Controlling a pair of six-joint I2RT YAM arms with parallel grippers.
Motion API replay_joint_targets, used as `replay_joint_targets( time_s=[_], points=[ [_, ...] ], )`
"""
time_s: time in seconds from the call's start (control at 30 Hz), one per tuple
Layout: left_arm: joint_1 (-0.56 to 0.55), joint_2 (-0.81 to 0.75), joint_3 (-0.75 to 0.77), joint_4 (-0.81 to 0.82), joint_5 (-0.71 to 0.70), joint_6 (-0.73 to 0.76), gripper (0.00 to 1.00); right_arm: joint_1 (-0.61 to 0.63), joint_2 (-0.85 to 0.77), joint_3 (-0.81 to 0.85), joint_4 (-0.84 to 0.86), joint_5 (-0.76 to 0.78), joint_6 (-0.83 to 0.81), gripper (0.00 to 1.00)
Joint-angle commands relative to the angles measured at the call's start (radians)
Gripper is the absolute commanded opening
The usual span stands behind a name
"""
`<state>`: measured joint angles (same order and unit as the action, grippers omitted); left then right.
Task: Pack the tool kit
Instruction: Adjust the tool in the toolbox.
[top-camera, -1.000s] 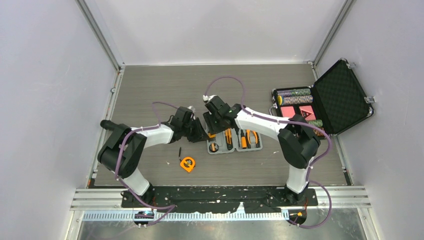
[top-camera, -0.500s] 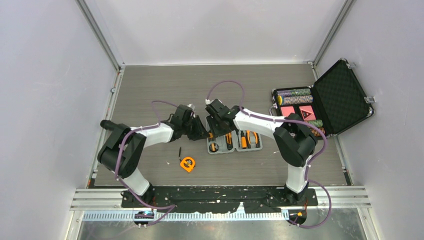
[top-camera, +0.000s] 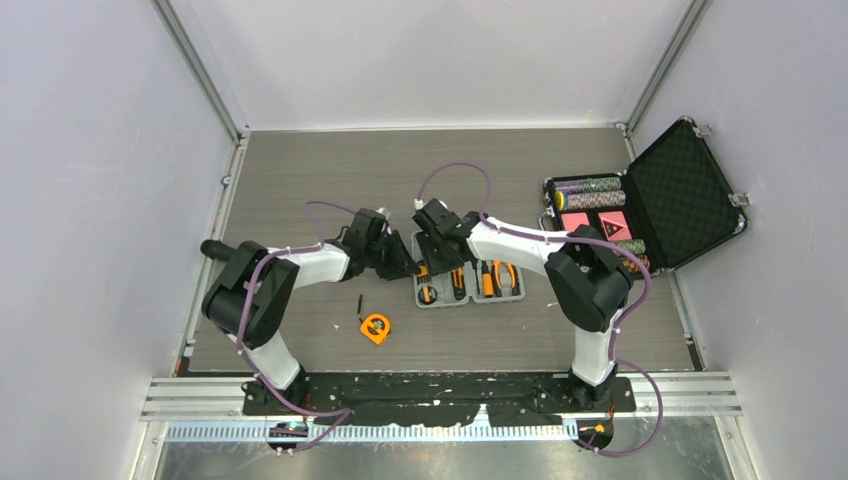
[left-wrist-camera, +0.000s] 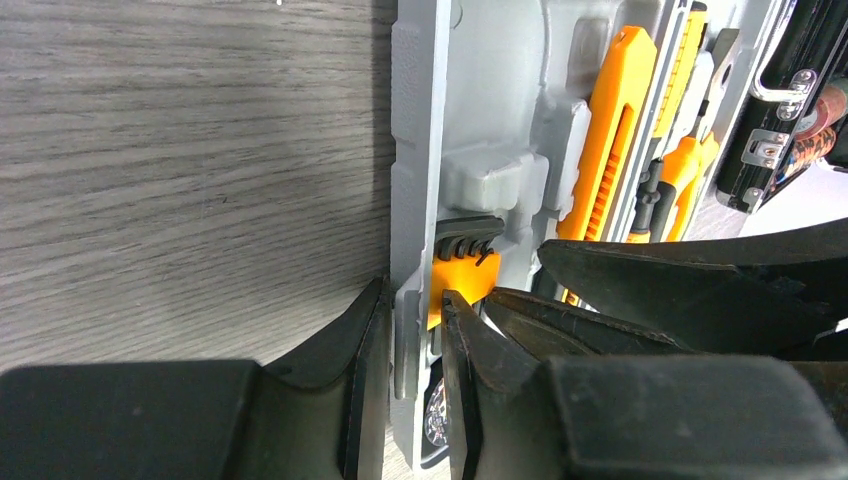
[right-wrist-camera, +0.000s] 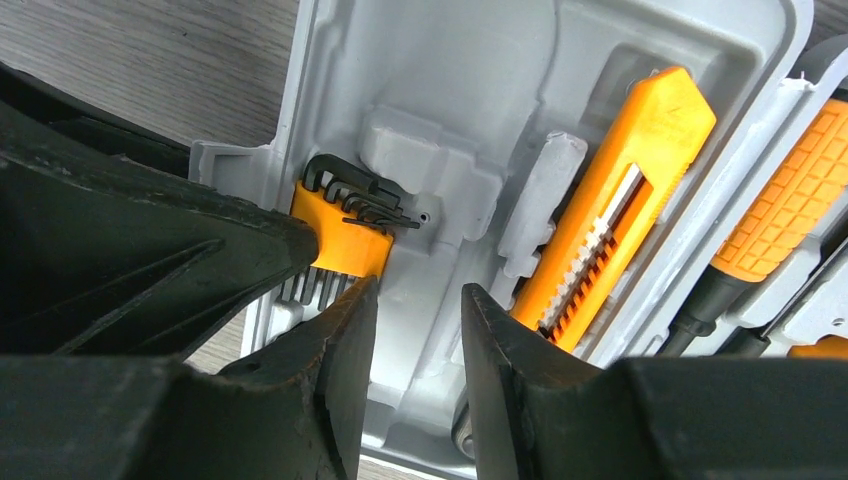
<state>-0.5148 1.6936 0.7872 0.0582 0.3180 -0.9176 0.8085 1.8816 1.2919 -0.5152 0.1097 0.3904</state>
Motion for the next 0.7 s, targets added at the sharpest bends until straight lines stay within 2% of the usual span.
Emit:
replay_joint_targets(
  time_s=[0.0, 0.27, 0.43, 0.67],
  points=[
    [0.002, 0.022, 0.03, 0.057, 0.028, -0.017, 0.24, -0.009, 0.016, 0.014, 0.022, 0.006, 0.034, 0.41],
    [0.002, 0.03, 0.018, 0.07, 0.033, -0.022, 0.23, -0.019, 0.038, 0.015, 0.026, -0.016, 0.055, 0.4],
    [-0.001, 0.039, 0.016, 0.073, 0.036, -0.024, 0.18, -0.03, 0.076, 0.05, -0.032, 0.01, 0.058, 0.38],
    [-0.014, 0.04, 0.018, 0.069, 0.032, -0.022, 0.18, -0.033, 0.158, 0.104, -0.099, 0.034, 0.052, 0.34]
  ],
)
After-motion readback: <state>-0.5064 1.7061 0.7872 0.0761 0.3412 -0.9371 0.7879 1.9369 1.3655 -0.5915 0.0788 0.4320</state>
